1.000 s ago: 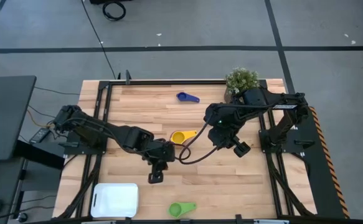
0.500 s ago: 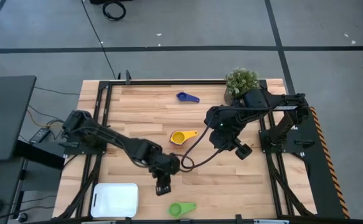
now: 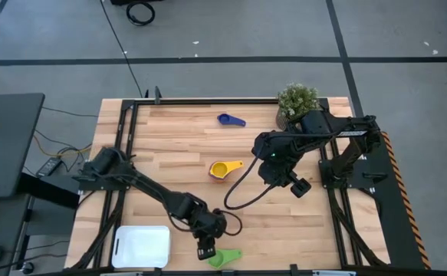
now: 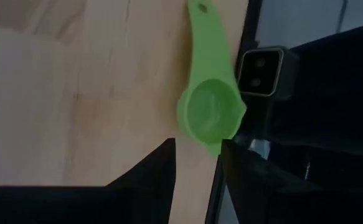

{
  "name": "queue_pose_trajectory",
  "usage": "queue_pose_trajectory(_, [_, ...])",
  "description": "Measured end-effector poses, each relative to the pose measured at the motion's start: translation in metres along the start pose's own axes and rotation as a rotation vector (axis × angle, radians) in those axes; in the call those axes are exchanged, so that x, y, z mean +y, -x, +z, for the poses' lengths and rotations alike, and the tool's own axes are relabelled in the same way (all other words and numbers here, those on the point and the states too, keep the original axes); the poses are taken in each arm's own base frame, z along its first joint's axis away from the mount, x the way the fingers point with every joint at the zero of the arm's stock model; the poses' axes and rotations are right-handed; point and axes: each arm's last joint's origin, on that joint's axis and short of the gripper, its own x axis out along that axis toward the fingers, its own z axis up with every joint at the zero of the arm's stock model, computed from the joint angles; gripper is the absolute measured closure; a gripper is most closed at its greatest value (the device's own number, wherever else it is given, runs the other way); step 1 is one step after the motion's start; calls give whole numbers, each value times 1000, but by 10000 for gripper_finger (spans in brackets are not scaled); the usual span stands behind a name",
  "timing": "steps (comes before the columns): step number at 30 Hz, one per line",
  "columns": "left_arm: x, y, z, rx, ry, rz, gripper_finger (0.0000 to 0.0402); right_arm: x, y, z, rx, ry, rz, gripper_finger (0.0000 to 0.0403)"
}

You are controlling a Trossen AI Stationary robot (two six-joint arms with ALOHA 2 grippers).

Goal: Nest measuring cups in basket
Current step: Stack the green measuring cup into the yellow measuring cup

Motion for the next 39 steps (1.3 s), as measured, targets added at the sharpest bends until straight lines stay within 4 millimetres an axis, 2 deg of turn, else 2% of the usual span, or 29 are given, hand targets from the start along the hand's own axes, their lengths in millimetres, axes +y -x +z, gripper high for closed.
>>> queue_pose_trajectory(8, [-3,-21,1,-28,-17,-36,266,0,0,0,0,0,0,300])
queue_pose_trajectory(13, [1,-29,0,-26,-17,1,267,0,0,0,0,0,0,300])
queue_pose_trajectory(22, [0,-40,-1,-29,-50,-13,267,0,0,0,0,0,0,300])
queue_pose_trajectory(34, [0,-42,1,-54,-113,-10,267,0,0,0,0,1,0,300])
queue_pose_trajectory(39, [3,-49,0,-43,-109,-4,267,0,0,0,0,0,0,300])
